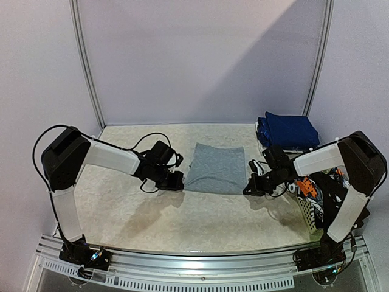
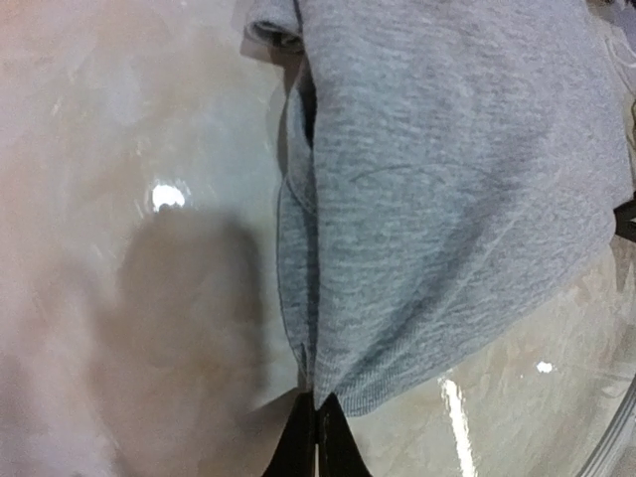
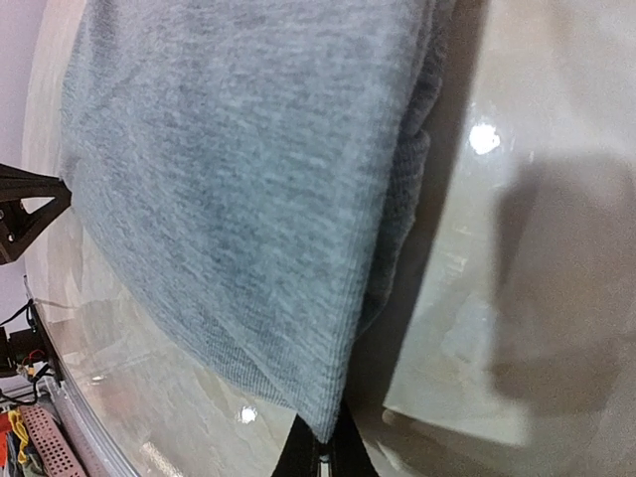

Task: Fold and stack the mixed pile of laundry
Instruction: Adjust the square-folded tank top at the center of the board, then pick up the square-folded tank top from the center of the board.

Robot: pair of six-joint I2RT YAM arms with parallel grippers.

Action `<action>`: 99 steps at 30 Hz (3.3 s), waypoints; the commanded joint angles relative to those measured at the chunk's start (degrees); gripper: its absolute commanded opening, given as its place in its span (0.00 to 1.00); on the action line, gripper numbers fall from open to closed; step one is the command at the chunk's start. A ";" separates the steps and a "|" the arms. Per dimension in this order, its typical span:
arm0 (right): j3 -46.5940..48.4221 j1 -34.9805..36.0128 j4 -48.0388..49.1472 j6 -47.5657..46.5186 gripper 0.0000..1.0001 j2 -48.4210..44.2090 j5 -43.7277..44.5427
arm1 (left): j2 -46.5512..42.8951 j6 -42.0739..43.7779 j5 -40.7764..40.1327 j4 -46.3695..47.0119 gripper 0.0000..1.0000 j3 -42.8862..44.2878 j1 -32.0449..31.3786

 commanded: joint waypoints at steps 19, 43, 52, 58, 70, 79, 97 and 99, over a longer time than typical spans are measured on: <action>6.52 1.91 -9.55 -0.14 0.51 -14.15 5.37 | -14.46 15.03 -30.94 -10.47 0.58 3.90 -11.30; -6.82 -5.30 -2.79 8.90 0.99 -34.31 16.56 | 8.66 64.92 -35.12 -5.43 0.75 23.90 -28.74; -10.09 -6.18 -4.68 11.27 0.99 -39.60 20.65 | 16.71 70.81 -34.32 -4.21 0.68 29.38 -29.72; -10.73 -6.20 -4.95 11.09 0.99 -41.20 20.74 | 21.43 72.91 -34.58 -5.98 0.62 33.40 -29.82; -10.42 -6.41 -5.51 10.26 0.99 -41.10 21.63 | 26.86 74.75 -37.37 -7.22 0.37 37.83 -29.82; -9.64 -6.37 -5.65 9.90 0.99 -39.98 20.93 | 28.95 77.43 -40.66 -2.91 0.23 38.26 -29.41; 3.24 -6.38 0.25 12.41 0.99 -20.16 0.85 | 15.82 67.32 -34.66 13.09 0.00 22.26 -27.15; 4.57 -6.38 1.06 13.19 0.99 -16.71 -0.91 | 14.69 65.99 -34.15 14.19 0.00 20.76 -26.90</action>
